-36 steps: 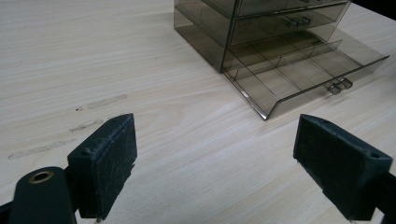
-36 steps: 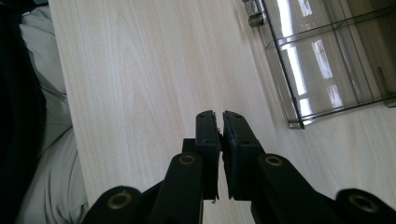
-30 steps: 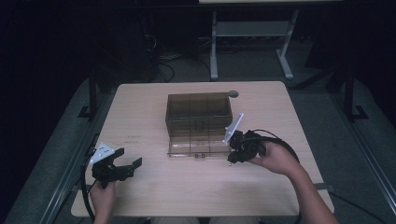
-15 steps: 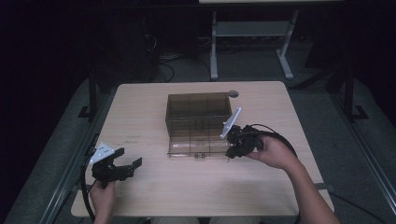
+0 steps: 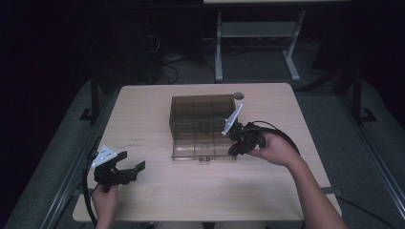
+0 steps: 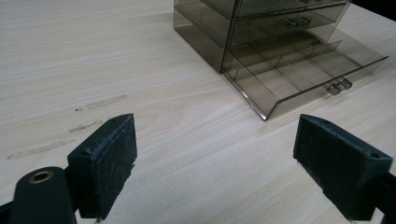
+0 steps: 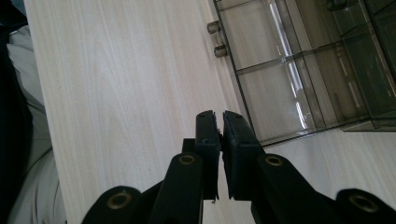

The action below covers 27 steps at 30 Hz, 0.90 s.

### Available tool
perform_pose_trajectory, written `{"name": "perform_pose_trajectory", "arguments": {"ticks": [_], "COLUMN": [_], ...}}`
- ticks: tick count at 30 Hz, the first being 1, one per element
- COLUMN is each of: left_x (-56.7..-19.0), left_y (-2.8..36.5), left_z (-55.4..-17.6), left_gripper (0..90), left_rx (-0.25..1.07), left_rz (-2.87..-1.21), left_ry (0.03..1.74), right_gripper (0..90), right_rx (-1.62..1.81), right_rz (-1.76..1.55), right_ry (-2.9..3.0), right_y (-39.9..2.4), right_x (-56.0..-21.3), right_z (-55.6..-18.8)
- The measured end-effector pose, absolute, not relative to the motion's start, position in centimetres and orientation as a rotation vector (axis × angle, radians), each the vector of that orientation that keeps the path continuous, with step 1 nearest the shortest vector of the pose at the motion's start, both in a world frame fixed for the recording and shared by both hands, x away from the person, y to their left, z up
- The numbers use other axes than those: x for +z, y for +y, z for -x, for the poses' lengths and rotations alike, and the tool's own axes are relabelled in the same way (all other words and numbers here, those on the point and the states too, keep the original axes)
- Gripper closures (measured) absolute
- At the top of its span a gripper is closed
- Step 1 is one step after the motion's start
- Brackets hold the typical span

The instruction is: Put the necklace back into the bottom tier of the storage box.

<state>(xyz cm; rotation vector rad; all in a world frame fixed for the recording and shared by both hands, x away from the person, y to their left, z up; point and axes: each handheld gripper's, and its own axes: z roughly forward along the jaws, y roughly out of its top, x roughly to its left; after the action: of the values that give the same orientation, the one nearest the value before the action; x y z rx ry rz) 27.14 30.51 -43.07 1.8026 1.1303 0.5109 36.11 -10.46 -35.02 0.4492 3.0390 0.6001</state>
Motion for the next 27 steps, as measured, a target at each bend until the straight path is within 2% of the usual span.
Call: {"name": "perform_pose_trajectory", "arguments": {"ticks": [27], "left_x": [-43.1], "left_y": [30.5], "left_z": [-27.2], "left_gripper": [13.0], "left_rx": [0.508], "left_rz": [-1.808], "left_ry": [1.127], "right_gripper": [84.3], "right_rx": [0.559], "right_rz": [-0.515], "right_ry": [3.056], "right_y": [-9.6], "right_x": [-36.6], "right_z": [-39.4]}}
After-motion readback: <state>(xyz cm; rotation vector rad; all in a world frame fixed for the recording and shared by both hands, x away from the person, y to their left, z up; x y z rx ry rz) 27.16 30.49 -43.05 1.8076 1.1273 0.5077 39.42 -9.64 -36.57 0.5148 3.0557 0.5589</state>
